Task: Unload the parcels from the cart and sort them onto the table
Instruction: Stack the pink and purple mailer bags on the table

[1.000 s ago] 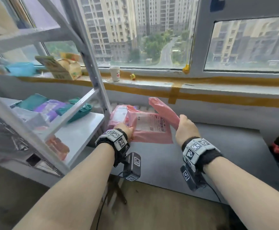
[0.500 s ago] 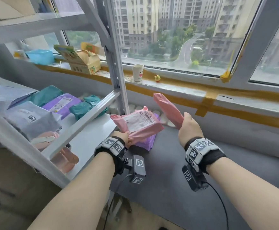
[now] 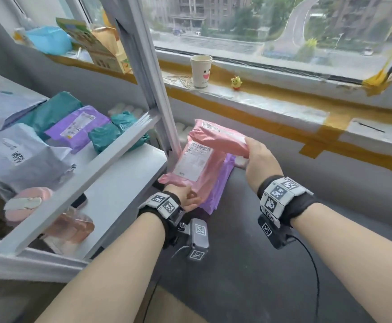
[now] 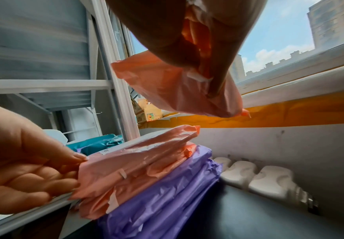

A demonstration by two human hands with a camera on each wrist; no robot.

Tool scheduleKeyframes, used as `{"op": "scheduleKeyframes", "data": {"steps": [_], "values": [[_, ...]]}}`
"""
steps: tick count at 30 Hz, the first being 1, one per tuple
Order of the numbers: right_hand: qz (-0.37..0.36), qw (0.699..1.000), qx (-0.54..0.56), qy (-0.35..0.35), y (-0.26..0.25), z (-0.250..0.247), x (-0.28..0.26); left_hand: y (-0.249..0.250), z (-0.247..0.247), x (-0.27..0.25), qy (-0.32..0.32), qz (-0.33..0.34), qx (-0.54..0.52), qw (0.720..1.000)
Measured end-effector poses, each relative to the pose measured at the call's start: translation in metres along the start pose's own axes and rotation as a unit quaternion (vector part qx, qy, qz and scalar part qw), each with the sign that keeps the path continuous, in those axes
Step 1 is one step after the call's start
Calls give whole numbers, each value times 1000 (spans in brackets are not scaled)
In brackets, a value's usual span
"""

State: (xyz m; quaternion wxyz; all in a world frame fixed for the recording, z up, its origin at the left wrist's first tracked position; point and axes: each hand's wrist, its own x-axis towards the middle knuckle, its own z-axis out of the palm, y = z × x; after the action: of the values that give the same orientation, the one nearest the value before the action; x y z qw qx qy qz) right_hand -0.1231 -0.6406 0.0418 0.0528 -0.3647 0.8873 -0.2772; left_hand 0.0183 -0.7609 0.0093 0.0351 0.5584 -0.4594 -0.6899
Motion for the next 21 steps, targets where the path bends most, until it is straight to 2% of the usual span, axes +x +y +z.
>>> {"op": "scheduleKeyframes", "data": {"steps": [3, 5, 6, 9, 13, 17, 21], "values": [[-89, 996, 18, 16, -10, 11, 16, 10, -11, 1, 15, -2, 6, 1000], [-140, 988, 48, 35, -15, 18, 26, 19, -24, 2, 60, 15, -9, 998], [-143, 987, 65, 42, -13, 21, 32, 22, -31, 5, 74, 26, -14, 997], [-107, 989, 86, 52, 2, 29, 47, 30, -48, 10, 65, 17, -29, 997], [-69, 986, 117, 95, 19, 36, 52, 39, -51, 18, 25, 28, 15, 999], [-34, 972, 193, 131, 11, 22, 45, 48, -42, 26, 13, 34, 57, 998], [-10, 962, 223, 156, 6, 23, 47, 49, -44, 35, 17, 31, 117, 992]]}}
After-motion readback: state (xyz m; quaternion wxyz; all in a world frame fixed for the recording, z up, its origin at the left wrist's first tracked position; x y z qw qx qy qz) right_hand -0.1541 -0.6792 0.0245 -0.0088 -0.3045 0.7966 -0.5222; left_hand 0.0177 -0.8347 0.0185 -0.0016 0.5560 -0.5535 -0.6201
